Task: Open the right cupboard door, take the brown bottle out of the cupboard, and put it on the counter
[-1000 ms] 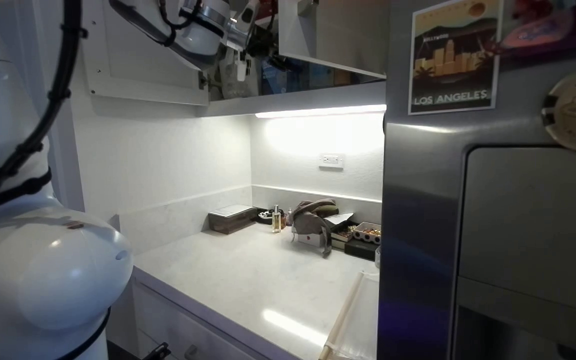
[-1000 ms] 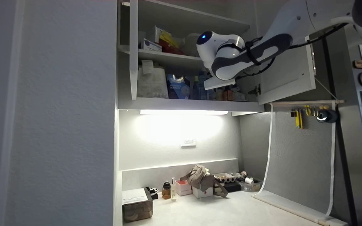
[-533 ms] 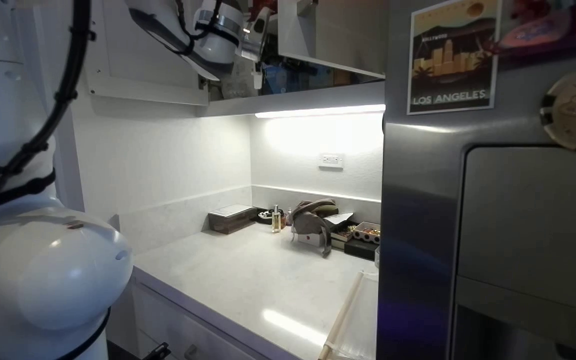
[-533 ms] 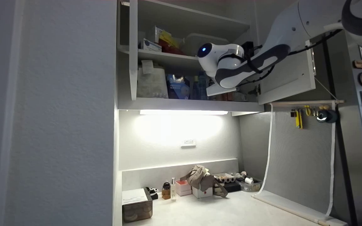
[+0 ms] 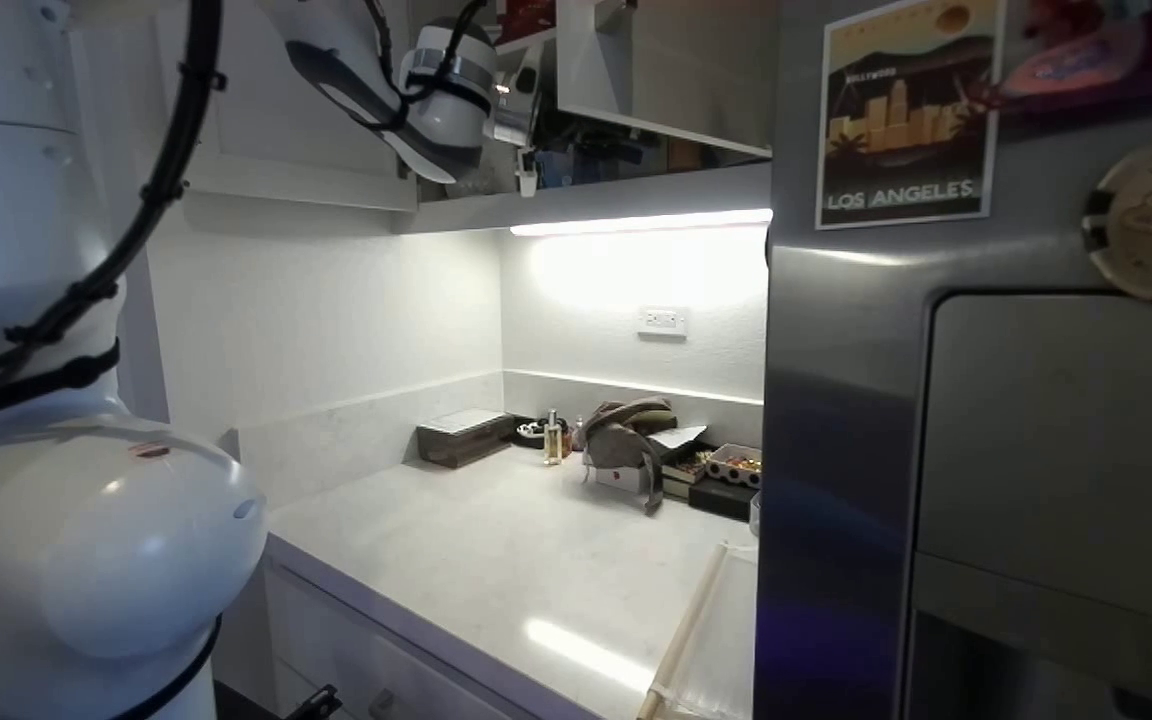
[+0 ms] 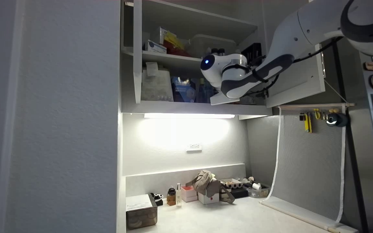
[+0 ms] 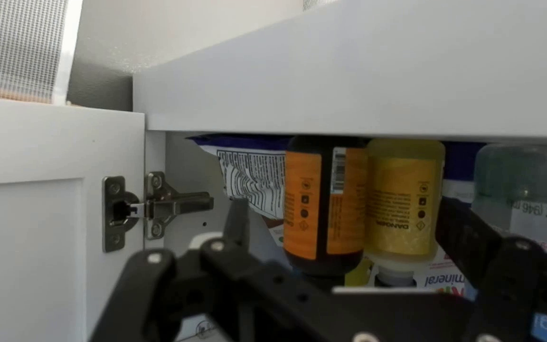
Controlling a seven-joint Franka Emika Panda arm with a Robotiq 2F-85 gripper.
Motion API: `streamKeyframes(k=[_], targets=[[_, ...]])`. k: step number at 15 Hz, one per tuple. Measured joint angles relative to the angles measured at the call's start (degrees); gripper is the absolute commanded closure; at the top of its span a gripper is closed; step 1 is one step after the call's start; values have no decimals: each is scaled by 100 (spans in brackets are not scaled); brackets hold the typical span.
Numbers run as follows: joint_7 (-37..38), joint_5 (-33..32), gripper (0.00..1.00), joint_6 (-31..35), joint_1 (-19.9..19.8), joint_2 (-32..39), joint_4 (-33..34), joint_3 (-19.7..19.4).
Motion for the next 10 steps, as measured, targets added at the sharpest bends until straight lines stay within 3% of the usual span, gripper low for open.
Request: streamKeyframes(k=[10], targets=[[342, -324, 0, 290, 0, 149, 2, -320]])
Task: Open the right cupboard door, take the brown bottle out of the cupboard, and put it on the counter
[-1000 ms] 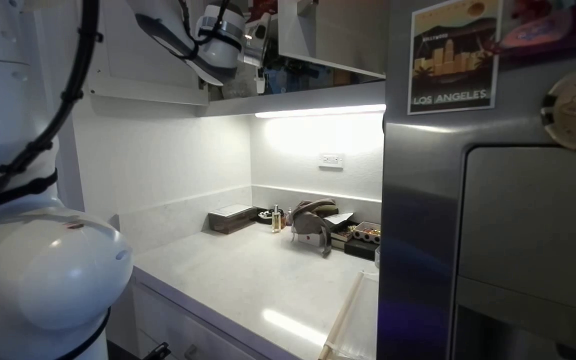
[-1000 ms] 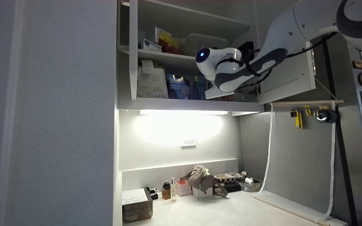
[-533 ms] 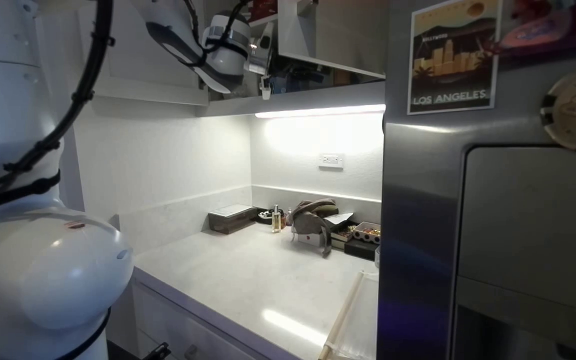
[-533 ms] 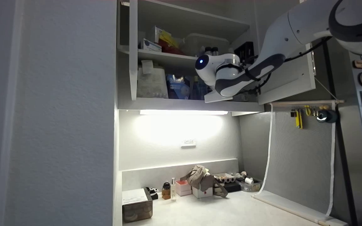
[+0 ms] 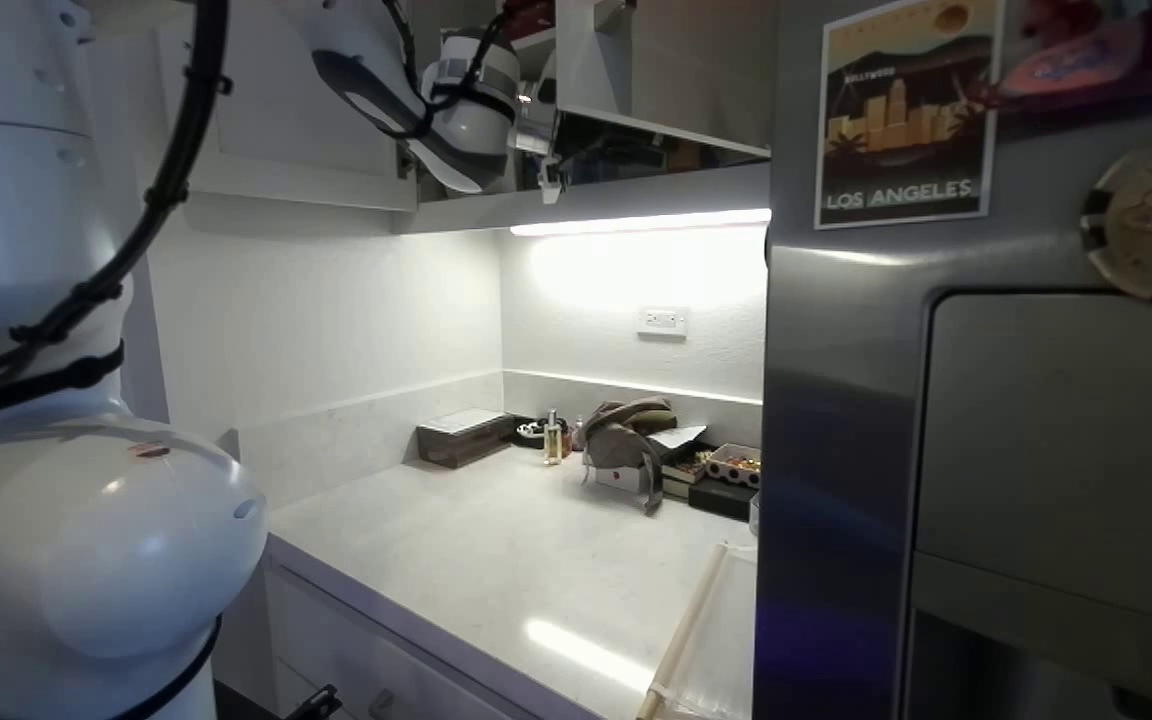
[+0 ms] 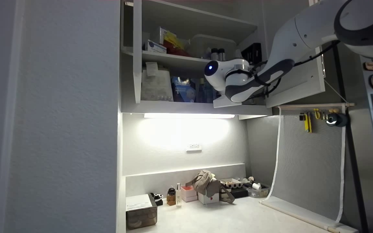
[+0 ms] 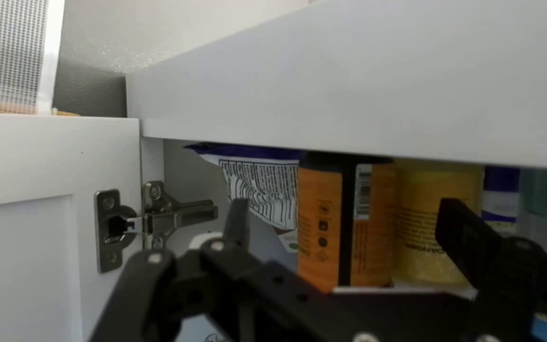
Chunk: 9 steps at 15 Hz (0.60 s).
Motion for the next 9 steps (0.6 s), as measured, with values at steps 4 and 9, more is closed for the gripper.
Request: streamKeyframes(k=[4, 9], targets=[[71, -129, 0, 118, -3, 24, 1, -128], [97, -226, 42, 238, -7, 53, 4, -230]])
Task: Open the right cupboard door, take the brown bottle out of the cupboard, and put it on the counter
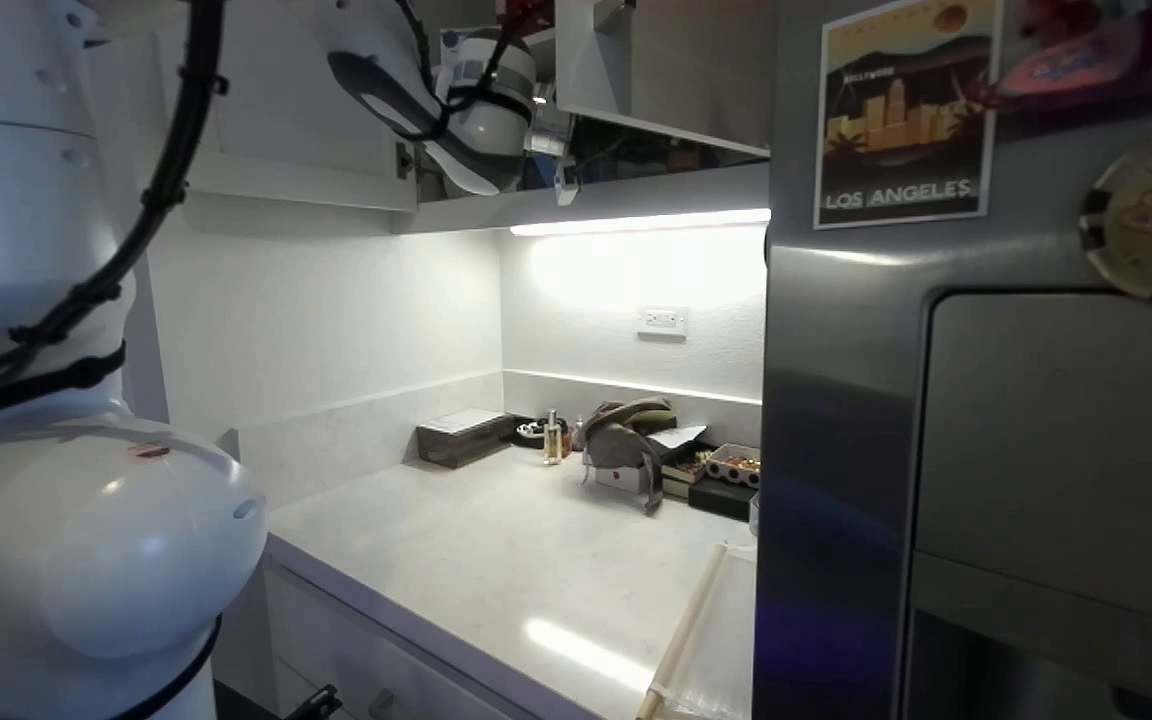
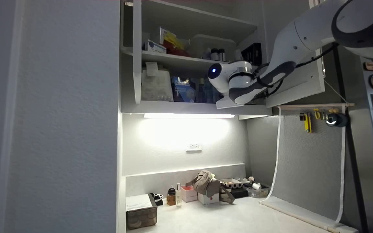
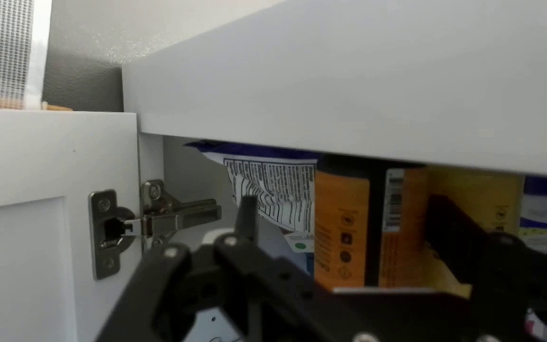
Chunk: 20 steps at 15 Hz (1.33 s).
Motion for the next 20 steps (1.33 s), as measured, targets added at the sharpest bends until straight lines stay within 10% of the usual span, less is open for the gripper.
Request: streamKeyframes(k=[4, 20], targets=[[2, -3, 73, 51, 11, 18, 22, 5], [335, -9, 73, 57, 141, 66, 178, 61]])
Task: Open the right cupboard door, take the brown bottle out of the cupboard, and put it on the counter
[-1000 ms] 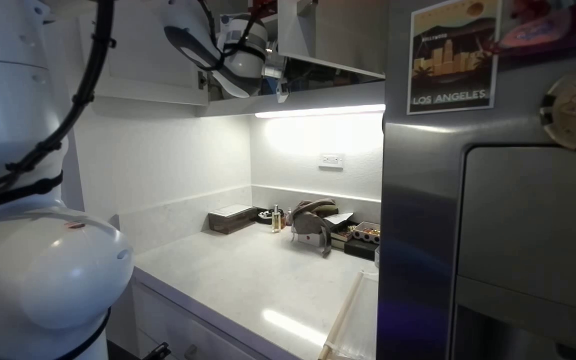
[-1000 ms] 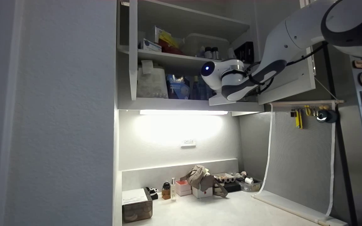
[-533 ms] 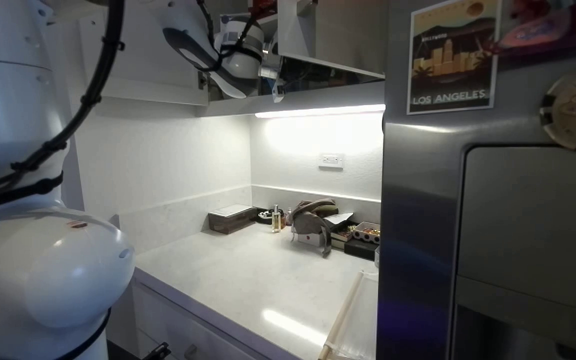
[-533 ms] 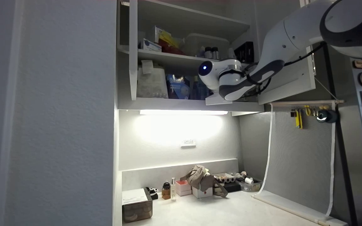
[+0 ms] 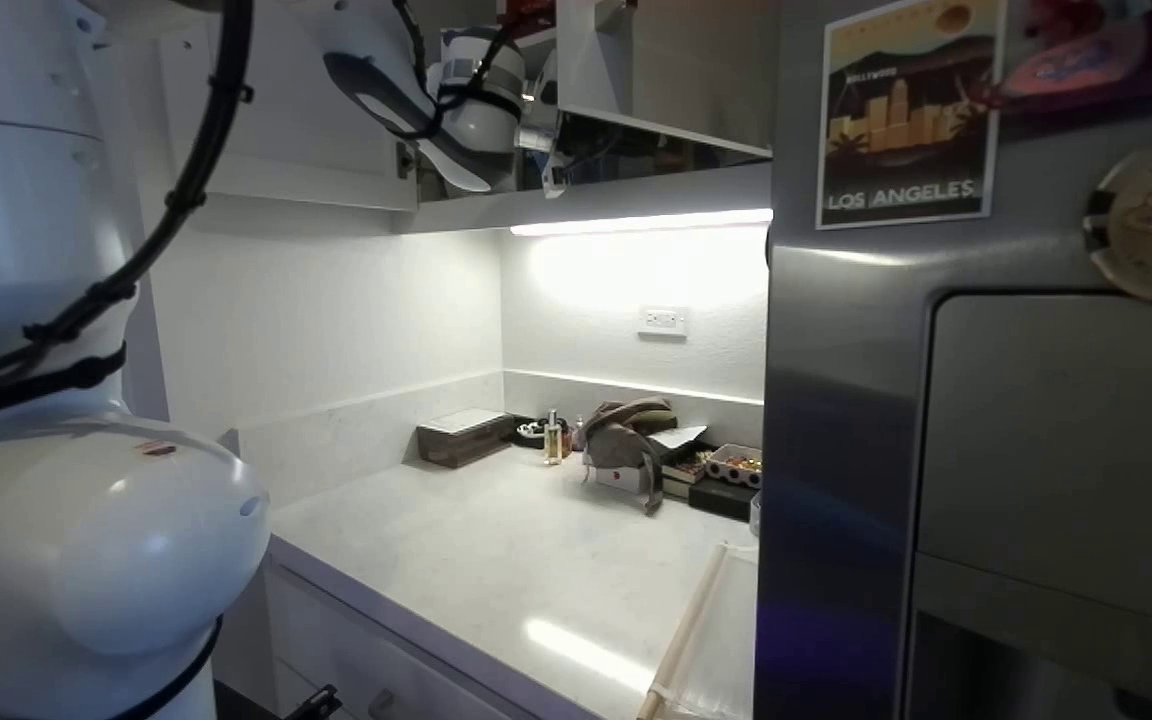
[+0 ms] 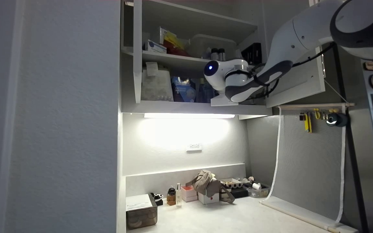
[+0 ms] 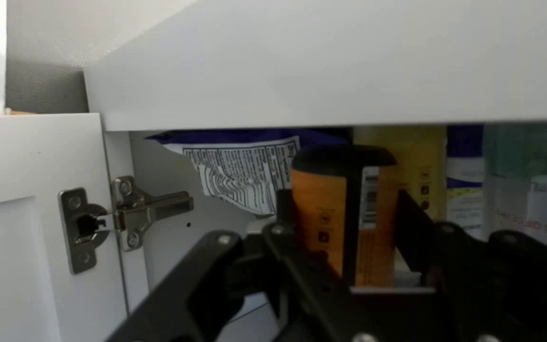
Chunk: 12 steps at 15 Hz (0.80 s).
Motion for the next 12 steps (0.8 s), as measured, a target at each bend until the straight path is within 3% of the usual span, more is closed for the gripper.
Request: streamKeyframes(k=[12], targets=[[-3, -4, 73, 70, -6, -569, -117, -14]])
